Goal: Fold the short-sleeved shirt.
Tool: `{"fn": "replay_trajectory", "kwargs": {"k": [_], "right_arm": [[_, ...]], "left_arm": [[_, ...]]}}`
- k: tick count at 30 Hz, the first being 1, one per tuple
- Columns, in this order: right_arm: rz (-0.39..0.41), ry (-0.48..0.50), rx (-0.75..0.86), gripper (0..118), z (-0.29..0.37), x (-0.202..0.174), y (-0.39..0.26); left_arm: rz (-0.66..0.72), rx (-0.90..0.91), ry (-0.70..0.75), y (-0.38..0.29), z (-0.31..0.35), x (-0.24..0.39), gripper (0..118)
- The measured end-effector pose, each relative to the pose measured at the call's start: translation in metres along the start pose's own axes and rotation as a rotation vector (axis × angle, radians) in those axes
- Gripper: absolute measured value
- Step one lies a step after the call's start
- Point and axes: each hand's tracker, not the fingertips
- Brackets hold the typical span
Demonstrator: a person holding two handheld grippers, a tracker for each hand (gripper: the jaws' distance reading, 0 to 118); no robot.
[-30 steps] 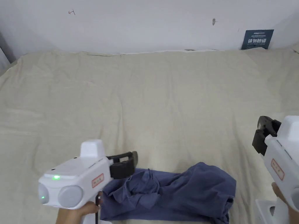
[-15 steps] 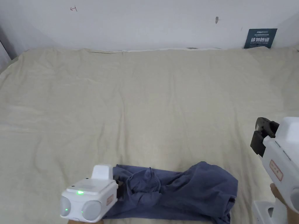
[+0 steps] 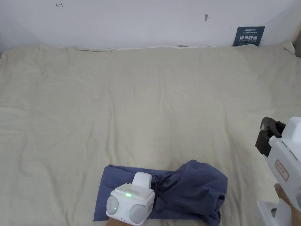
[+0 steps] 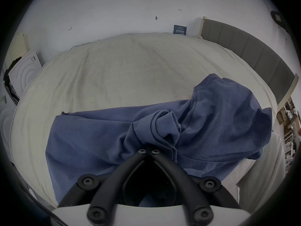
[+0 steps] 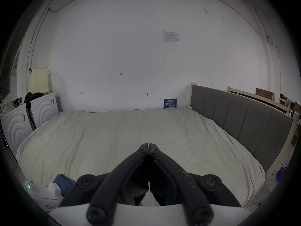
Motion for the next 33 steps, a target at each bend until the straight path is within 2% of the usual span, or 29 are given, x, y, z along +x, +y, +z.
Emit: {"fn": "replay_trajectory", "kwargs": {"k": [2, 5, 6, 9, 11, 12, 14, 15, 16, 17, 18, 21, 22, 24, 26, 27, 28, 29, 30, 33], "right_arm": [[0.000, 0.007, 0.000, 2, 0.000, -0.001, 0.001], [0.006, 0.015, 0.006, 2, 0.003, -0.006, 0.003], [0.006, 0.019, 0.007, 2, 0.003, -0.008, 0.004], [0.006, 0.028, 0.011, 2, 0.003, -0.010, 0.004], [0.007, 0.032, 0.012, 2, 0.002, -0.012, 0.005], [0.005, 0.032, 0.012, 2, 0.002, -0.013, 0.005], [0.000, 0.037, 0.012, 2, 0.001, -0.015, 0.005], [-0.003, 0.038, 0.013, 2, 0.000, -0.016, 0.004], [-0.007, 0.039, 0.012, 2, 0.000, -0.017, 0.004], [-0.010, 0.041, 0.009, 2, -0.001, -0.018, 0.003], [-0.010, 0.043, 0.006, 2, -0.001, -0.019, 0.003], [0.001, 0.046, -0.004, 2, -0.003, -0.022, 0.001], [0.005, 0.046, -0.007, 2, -0.003, -0.023, 0.000], [0.011, 0.046, -0.013, 2, -0.003, -0.023, 0.000], [0.014, 0.042, -0.017, 2, -0.003, -0.022, -0.001], [0.015, 0.036, -0.018, 2, -0.003, -0.021, -0.001], [0.015, 0.032, -0.019, 2, -0.003, -0.020, -0.001], [0.015, 0.026, -0.020, 2, -0.003, -0.019, -0.001], [0.013, 0.021, -0.021, 2, -0.003, -0.017, -0.001], [0.013, 0.009, -0.028, 2, -0.004, -0.014, -0.002]], "left_arm": [[0.063, -0.018, -0.064, 0.012, 0.024, -0.007, 0], [0.261, 0.061, -0.208, 0.025, 0.059, -0.033, 0], [0.313, 0.080, -0.256, 0.018, 0.034, -0.070, 0], [0.412, 0.099, -0.368, 0.024, 0.056, -0.110, 2], [0.486, 0.097, -0.373, 0.021, 0.057, -0.147, 14], [0.523, 0.100, -0.381, 0.019, 0.060, -0.161, 20], [0.572, 0.095, -0.379, 0.011, 0.057, -0.189, 51], [0.597, 0.078, -0.379, 0.009, 0.054, -0.200, 71], [0.614, 0.052, -0.366, 0.006, 0.050, -0.210, 96], [0.620, 0.021, -0.358, 0.004, 0.045, -0.218, 112], [0.630, -0.010, -0.358, 0.000, 0.039, -0.227, 118], [0.658, -0.044, -0.333, -0.008, 0.020, -0.245, 118], [0.671, -0.056, -0.328, -0.009, 0.028, -0.229, 118], [0.677, -0.073, -0.334, -0.015, 0.016, -0.232, 112], [0.680, -0.077, -0.382, -0.020, 0.019, -0.217, 78], [0.683, -0.070, -0.403, -0.023, 0.016, -0.214, 66], [0.679, -0.070, -0.415, -0.026, 0.012, -0.212, 59], [0.671, -0.073, -0.428, -0.028, 0.010, -0.206, 59], [0.660, -0.070, -0.437, -0.027, 0.012, -0.198, 45], [0.618, -0.049, -0.402, -0.029, 0.012, -0.184, 32]]}}
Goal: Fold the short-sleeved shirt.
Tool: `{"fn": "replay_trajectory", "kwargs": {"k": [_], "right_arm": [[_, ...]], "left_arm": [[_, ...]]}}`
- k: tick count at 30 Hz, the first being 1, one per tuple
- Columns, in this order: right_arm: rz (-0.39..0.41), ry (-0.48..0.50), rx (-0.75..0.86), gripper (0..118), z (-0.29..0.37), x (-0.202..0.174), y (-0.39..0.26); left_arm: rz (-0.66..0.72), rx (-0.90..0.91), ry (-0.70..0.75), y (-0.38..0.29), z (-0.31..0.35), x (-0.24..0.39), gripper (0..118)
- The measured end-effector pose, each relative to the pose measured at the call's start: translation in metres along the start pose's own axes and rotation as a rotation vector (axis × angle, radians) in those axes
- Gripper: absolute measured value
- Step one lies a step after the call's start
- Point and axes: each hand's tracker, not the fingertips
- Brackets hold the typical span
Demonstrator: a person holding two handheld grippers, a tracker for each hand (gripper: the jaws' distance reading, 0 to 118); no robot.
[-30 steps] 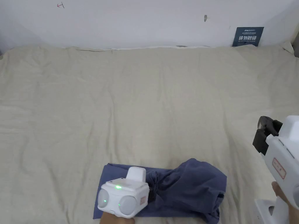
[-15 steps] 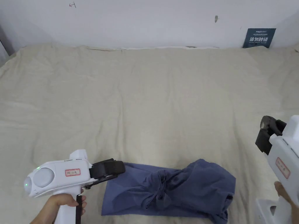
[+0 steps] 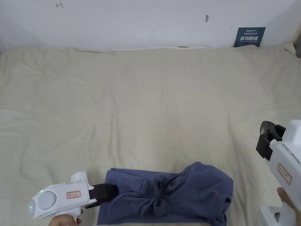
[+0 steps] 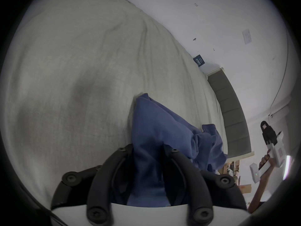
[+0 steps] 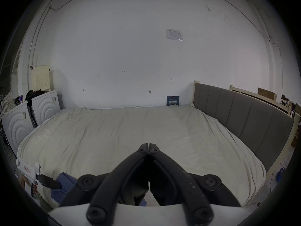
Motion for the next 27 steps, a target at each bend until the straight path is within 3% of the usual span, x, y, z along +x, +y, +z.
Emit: {"fn": "replay_trajectory", "kwargs": {"k": [1, 4, 11, 18, 22, 27], "right_arm": [[-0.001, -0.002, -0.002, 2, 0.000, 0.001, 0.000], [-0.004, -0.001, -0.005, 2, -0.001, 0.001, 0.000], [-0.015, 0.026, 0.013, 2, -0.007, -0.004, 0.007], [-0.024, 0.072, 0.030, 2, -0.009, -0.013, 0.008], [-0.027, 0.090, 0.034, 2, -0.008, -0.017, 0.007], [-0.027, 0.099, 0.035, 2, -0.004, -0.018, 0.006]], "left_arm": [[-0.001, 0.001, 0.006, 0.016, 0.002, -0.017, 21], [-0.022, 0.021, 0.035, 0.013, 0.005, -0.004, 13], [-0.086, 0.123, 0.110, 0.035, 0.060, 0.001, 10], [-0.115, 0.221, 0.320, 0.058, 0.126, -0.015, 10], [-0.262, 0.230, 0.392, 0.046, 0.128, 0.031, 10], [-0.379, 0.177, 0.284, 0.025, 0.082, 0.106, 10]]}}
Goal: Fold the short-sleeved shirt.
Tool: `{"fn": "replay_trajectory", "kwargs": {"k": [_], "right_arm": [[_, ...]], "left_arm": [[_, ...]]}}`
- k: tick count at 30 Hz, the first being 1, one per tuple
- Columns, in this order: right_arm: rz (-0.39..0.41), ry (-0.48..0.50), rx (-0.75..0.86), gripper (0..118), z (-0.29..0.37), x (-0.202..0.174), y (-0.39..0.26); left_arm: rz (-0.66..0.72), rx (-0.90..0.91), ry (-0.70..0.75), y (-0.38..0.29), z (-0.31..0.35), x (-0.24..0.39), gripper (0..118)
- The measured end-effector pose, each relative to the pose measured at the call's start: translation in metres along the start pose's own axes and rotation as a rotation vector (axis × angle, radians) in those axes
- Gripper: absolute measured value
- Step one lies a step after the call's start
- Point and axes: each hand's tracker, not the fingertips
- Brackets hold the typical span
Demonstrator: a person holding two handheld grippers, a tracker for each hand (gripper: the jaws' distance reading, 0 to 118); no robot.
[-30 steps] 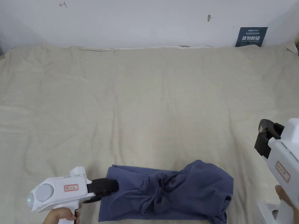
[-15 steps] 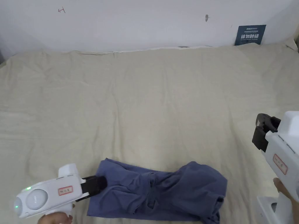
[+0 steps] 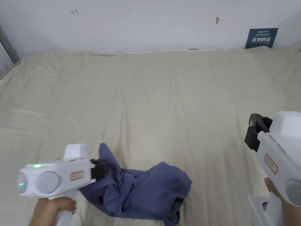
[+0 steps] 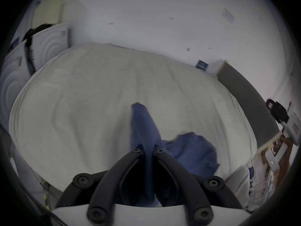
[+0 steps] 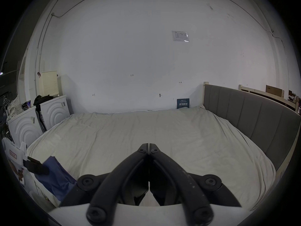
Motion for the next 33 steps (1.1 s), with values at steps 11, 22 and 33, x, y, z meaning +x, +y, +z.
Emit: {"fn": "replay_trajectory", "kwargs": {"k": [11, 22, 33], "right_arm": [[-0.010, -0.050, -0.001, 2, 0.015, 0.018, 0.001], [-0.018, -0.067, -0.004, 2, 0.017, 0.025, -0.001], [-0.017, -0.048, 0.022, 2, 0.018, 0.016, 0.005]], "left_arm": [[-0.209, -0.236, -0.107, -0.056, -0.121, 0.147, 10], [-0.113, -0.055, -0.218, -0.041, -0.080, 0.156, 116], [-0.219, 0.429, 0.073, -0.024, -0.021, 0.120, 59]]}}
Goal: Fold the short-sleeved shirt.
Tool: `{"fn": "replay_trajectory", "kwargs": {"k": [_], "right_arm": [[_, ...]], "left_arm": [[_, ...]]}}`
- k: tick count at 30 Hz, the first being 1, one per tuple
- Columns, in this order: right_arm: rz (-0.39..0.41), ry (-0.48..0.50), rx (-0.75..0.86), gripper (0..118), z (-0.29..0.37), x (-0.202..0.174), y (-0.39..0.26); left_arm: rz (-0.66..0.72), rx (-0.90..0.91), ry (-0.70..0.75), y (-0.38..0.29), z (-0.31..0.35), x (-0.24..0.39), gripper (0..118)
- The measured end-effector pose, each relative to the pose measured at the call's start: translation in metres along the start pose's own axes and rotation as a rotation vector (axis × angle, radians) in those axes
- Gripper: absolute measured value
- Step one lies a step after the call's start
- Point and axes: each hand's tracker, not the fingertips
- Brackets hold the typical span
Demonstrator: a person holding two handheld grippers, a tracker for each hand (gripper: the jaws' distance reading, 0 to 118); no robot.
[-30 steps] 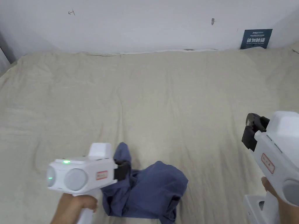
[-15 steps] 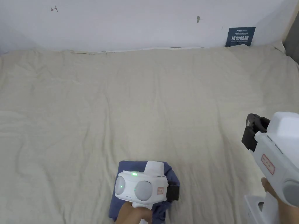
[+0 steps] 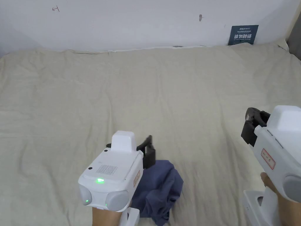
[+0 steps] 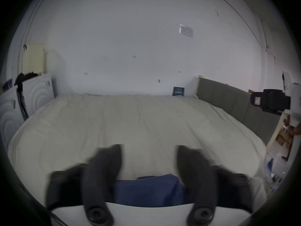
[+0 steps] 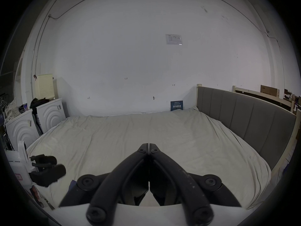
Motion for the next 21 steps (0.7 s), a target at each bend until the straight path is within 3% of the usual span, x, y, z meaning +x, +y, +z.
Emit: {"fn": "replay_trajectory", "kwargs": {"k": [1, 2, 5, 21], "right_arm": [[-0.001, 0.001, 0.001, 2, 0.000, -0.001, 0.000], [-0.002, 0.003, 0.000, 2, 0.000, -0.001, -0.001], [-0.007, 0.008, -0.005, 2, 0.001, -0.002, -0.003], [-0.011, -0.045, -0.046, 2, 0.002, 0.027, -0.017]], "left_arm": [[-0.005, -0.037, -0.001, -0.002, -0.001, 0.002, 19], [0.009, -0.081, -0.007, -0.006, -0.006, 0.000, 0], [0.057, -0.138, -0.063, -0.026, -0.013, 0.004, 0], [-0.127, -0.332, -0.086, -0.142, -0.064, 0.080, 0]]}}
